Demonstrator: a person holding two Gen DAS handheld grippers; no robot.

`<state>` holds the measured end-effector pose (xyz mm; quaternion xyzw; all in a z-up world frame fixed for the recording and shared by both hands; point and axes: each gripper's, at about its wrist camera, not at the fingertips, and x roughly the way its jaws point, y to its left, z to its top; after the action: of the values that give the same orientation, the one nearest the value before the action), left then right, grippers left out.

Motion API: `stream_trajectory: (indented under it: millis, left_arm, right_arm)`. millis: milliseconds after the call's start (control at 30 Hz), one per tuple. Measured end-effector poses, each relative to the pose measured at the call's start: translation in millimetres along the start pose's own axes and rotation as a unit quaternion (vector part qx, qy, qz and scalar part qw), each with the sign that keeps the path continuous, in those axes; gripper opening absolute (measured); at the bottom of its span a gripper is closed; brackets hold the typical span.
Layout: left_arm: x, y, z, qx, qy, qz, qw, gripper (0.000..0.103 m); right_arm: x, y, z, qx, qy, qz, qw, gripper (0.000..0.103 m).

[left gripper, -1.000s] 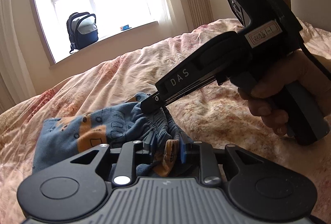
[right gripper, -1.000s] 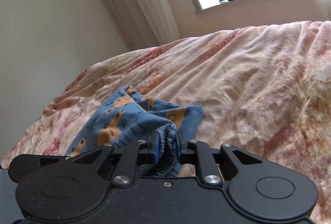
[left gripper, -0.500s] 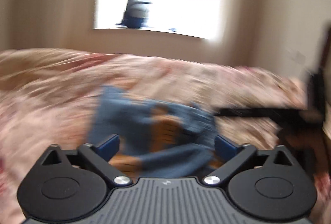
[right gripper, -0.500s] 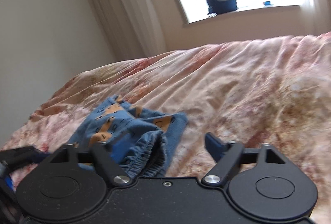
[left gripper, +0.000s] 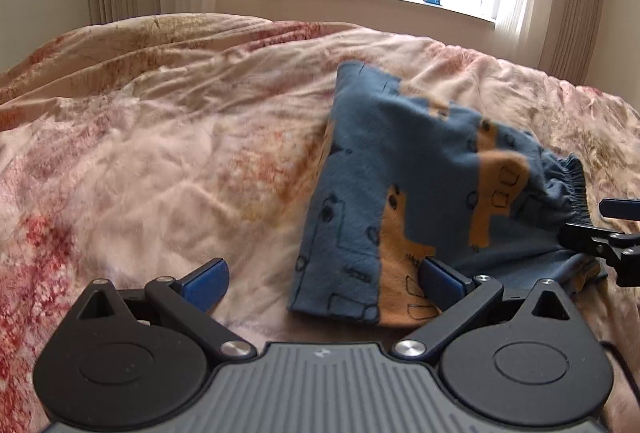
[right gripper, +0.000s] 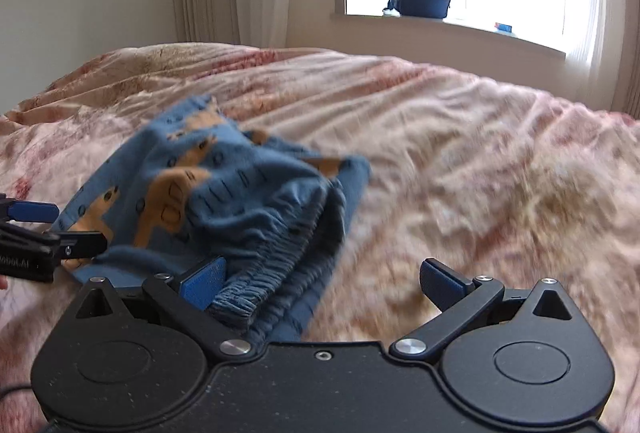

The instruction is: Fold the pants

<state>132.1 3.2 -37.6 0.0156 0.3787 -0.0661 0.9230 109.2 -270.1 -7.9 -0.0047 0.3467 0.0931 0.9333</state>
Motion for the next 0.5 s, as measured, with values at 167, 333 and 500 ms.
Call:
stream_trajectory:
  millis: [167,333,500]
  left_arm:
    - [-20,-12,11,0.015,-0.035,0.019,0.9991,0.103]
    - [-11,-46,24,0.042,-0.044,-0.021,0.9980,0.103]
    - [2,-66,10,0.081,-0.046,0.015,0.9956,0.103]
  right_arm:
    - [-17,-2,-2,-0.017,-0.029,0.016,0.999,0.102]
    - [-12,-3,34,-0.080,-0.068,0.004,0.994,0.102]
    - [31,-20,58,-0.093,-0.040,0.069,0.992,0.102]
